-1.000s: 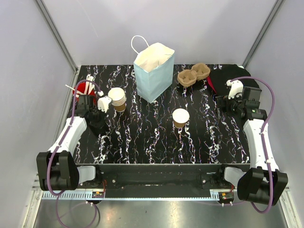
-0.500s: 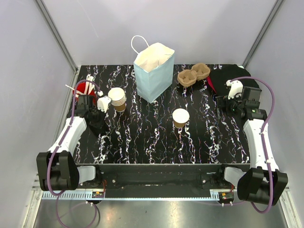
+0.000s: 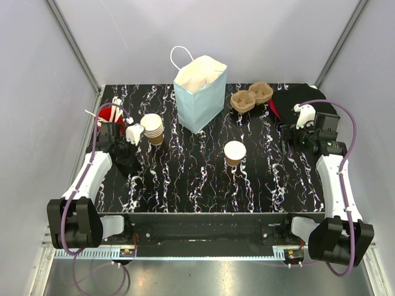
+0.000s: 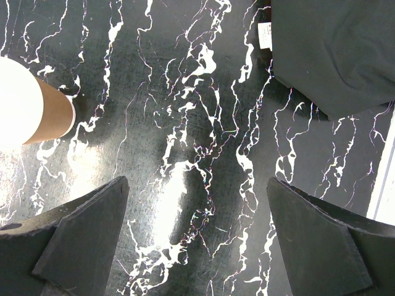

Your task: Pack the takeout coffee

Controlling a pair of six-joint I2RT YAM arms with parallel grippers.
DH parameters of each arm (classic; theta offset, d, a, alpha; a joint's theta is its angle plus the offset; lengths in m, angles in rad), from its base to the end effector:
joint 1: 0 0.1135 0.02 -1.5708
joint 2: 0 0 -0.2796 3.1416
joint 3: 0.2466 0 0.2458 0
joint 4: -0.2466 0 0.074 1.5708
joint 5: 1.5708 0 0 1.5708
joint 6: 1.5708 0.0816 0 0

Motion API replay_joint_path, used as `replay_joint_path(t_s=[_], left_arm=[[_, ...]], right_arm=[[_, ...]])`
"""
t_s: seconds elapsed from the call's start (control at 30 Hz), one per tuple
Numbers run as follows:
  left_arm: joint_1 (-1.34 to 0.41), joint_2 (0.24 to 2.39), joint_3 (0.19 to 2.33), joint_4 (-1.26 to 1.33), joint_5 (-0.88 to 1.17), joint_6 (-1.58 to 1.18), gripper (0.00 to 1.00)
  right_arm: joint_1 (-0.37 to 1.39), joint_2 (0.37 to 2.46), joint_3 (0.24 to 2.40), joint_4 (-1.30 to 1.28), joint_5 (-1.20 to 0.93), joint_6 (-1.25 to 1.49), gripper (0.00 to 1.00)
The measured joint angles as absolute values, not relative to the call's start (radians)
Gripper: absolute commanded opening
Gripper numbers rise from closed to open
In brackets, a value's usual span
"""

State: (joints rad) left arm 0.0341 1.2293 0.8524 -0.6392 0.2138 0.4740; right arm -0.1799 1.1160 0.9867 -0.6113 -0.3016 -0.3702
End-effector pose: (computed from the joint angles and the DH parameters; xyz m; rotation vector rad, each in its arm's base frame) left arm 0.2515 -0.0087 0.2143 0.6329 2.4736 -0.0825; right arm 0.2537 -0.0215 0.2909 -0.3664 2.2418 0.0602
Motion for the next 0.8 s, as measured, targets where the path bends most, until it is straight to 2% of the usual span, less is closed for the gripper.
replay_joint_path(t_s=[0.13, 0.33, 0.8], left_arm=[[0.034, 1.229, 0.852, -0.642, 0.214, 0.474, 0.23], [0.034, 1.229, 0.852, -0.642, 0.214, 0.474, 0.13], [0.035, 1.196, 0.887, -0.662, 0.216, 0.473, 0.13]], right_arm=[[-0.180, 1.116, 0.987, -0.612, -0.302, -0.370, 1.00], [-0.180, 1.116, 0.987, -0.612, -0.302, -0.370, 1.00], [-0.180, 1.121, 0.987, -0.614, -0.303, -0.370, 1.00]])
